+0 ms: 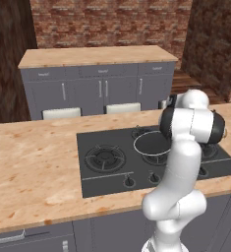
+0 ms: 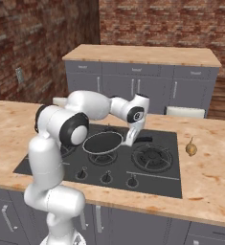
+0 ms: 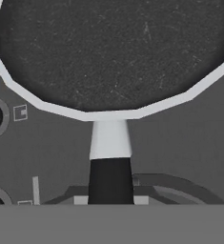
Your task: Place the pan on the front center burner on the stove. Then place the tomato and the onion in the pan and turn on the front center burner.
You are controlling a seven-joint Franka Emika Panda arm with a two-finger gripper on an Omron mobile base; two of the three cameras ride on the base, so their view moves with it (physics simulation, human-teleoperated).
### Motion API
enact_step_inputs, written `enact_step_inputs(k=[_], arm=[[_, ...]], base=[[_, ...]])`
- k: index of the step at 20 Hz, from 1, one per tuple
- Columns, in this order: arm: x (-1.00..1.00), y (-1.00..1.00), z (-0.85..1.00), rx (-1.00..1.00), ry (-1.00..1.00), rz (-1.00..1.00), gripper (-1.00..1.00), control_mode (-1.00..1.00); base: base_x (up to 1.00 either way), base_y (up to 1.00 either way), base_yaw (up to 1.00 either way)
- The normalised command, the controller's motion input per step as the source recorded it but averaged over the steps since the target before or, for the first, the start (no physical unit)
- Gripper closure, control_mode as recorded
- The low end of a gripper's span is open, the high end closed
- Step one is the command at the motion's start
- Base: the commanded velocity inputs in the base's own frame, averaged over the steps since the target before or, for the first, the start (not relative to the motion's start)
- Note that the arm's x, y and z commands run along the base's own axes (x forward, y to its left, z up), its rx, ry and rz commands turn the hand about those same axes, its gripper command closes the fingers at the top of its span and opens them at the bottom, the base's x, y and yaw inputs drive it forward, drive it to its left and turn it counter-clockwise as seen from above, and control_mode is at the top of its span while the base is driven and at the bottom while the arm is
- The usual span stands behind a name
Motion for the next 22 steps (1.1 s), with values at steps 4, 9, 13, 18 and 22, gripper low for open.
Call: enact_step_inputs(k=[4, 9, 13, 18, 22], arm=[[0.16, 0.00, -0.22, 0.00, -0.02, 0.00, 1.00, -1.00], [0.12, 0.00, -0.24, 0.00, -0.01, 0.00, 1.00, -1.00], [0.06, 0.00, -0.34, 0.00, 0.00, 0.00, 1.00, -1.00], [0.00, 0.00, -0.34, 0.00, 0.00, 0.00, 1.00, -1.00], [0.00, 0.00, -0.26, 0.00, 0.00, 0.00, 1.00, -1.00]], base=[[0.00, 0.00, 0.00], [0.00, 0.00, 0.00], [0.00, 0.00, 0.00], [0.00, 0.00, 0.00], [0.00, 0.00, 0.00]])
